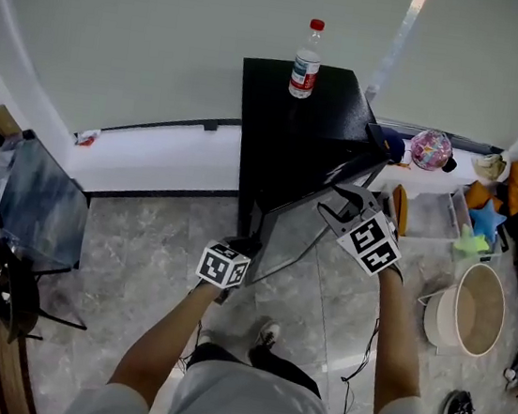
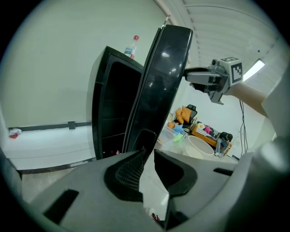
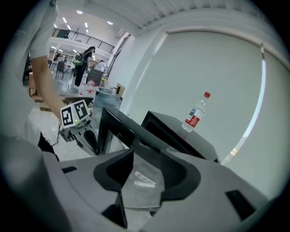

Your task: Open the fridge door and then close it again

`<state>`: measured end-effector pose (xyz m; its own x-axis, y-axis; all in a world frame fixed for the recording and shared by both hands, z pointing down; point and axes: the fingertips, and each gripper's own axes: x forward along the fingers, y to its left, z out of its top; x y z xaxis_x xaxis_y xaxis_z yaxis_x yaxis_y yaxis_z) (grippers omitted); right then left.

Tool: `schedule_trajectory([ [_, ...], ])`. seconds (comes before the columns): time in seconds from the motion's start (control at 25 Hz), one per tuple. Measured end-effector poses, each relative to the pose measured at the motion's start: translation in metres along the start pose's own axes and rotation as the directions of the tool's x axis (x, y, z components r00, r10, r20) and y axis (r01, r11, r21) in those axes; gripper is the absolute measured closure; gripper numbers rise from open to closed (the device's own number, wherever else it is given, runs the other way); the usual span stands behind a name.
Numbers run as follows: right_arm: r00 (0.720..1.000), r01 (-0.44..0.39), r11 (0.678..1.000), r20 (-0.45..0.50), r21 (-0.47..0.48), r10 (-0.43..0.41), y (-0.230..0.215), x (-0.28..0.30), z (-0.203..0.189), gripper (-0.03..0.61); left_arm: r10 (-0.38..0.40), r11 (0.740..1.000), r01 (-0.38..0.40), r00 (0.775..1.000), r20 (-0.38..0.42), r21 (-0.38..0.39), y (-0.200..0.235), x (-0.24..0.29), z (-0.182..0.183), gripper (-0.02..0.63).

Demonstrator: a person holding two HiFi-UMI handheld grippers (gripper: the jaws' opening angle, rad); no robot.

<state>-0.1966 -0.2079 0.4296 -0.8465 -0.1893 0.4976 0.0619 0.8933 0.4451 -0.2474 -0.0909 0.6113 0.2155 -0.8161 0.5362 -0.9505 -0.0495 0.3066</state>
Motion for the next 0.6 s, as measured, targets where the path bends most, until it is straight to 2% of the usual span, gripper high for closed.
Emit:
schedule_trajectory([
  [0.16, 0.999, 0.007, 0.993, 0.037, 0.118, -0.011, 0.025, -0.017, 0.003, 0.377, -0.024, 1.0, 0.024, 1.0, -0.007, -0.017, -0.004, -0.002, -0.002, 0.548],
  [0.36, 0.994, 0.095, 0.977, 0.043, 0.191, -0.105, 0.043, -0.038, 0.013, 0.348, -0.013, 1.0, 0.014, 1.0, -0.013, 0.021, -0.007, -0.002, -0.002, 0.548],
  [0.6, 0.963, 0.237, 0.914, 0.045, 0.329, -0.266, 0.063, -0.066, 0.02, 0.337, -0.08, 0.996, 0.08, 0.997, 0.0, 0.043, -0.028, -0.003, -0.009, 0.548],
])
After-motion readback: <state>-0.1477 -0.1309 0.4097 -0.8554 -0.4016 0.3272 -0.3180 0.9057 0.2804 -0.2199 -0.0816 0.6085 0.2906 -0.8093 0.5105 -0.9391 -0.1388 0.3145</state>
